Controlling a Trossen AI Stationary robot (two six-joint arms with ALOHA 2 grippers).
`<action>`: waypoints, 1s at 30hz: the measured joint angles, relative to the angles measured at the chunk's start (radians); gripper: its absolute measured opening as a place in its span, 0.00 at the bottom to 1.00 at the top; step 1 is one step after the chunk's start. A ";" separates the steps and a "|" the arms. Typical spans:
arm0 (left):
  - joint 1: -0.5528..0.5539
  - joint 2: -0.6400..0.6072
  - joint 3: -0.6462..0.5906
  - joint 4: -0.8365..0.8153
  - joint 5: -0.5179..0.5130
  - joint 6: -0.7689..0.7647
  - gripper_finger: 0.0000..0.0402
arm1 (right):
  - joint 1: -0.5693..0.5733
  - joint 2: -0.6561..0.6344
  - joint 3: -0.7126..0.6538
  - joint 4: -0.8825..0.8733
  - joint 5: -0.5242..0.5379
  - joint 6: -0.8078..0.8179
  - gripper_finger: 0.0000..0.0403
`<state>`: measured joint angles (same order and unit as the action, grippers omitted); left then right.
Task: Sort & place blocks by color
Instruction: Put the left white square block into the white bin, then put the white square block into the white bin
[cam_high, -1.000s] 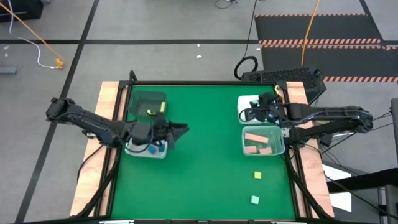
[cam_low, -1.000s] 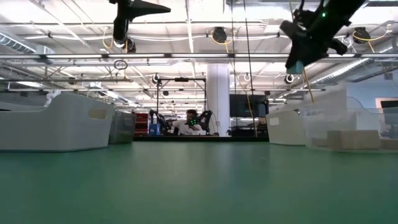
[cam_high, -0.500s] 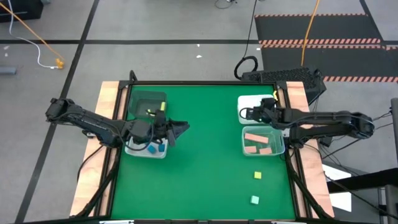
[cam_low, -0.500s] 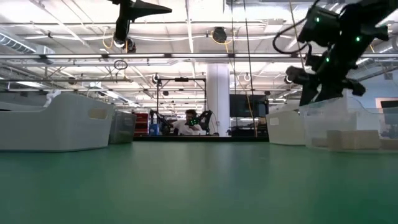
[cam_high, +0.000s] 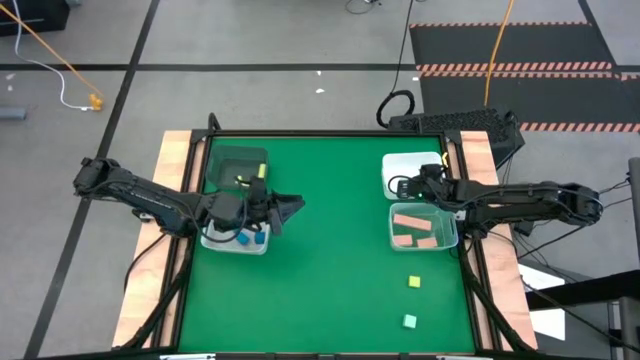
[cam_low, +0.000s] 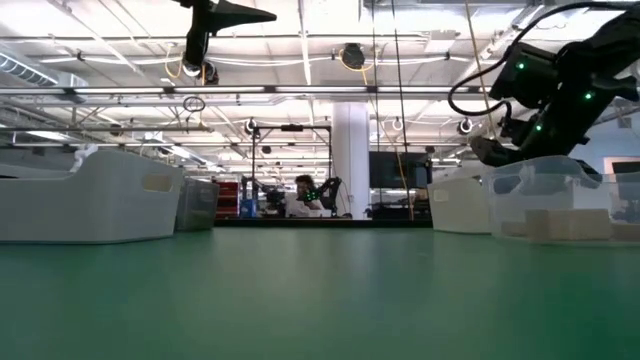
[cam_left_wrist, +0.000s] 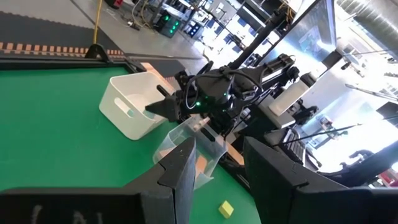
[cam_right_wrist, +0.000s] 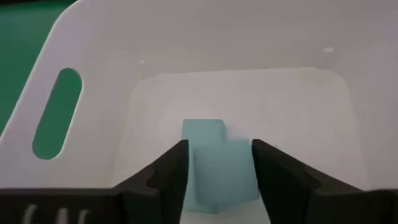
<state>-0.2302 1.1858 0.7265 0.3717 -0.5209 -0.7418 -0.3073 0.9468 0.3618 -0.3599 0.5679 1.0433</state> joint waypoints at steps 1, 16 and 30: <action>0.000 0.000 0.000 0.000 0.000 0.000 0.34 | 0.000 -0.003 0.000 0.000 -0.004 -0.015 0.44; 0.000 0.000 0.000 -0.001 0.000 0.003 0.34 | 0.001 -0.251 0.000 0.250 -0.261 -0.287 0.54; 0.000 0.000 0.000 -0.001 0.000 -0.002 0.34 | 0.213 -0.346 0.101 0.514 -0.542 -0.383 0.53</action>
<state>-0.2302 1.1858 0.7265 0.3710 -0.5209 -0.7438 -0.0940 0.6009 0.4626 0.1545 0.0257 0.6603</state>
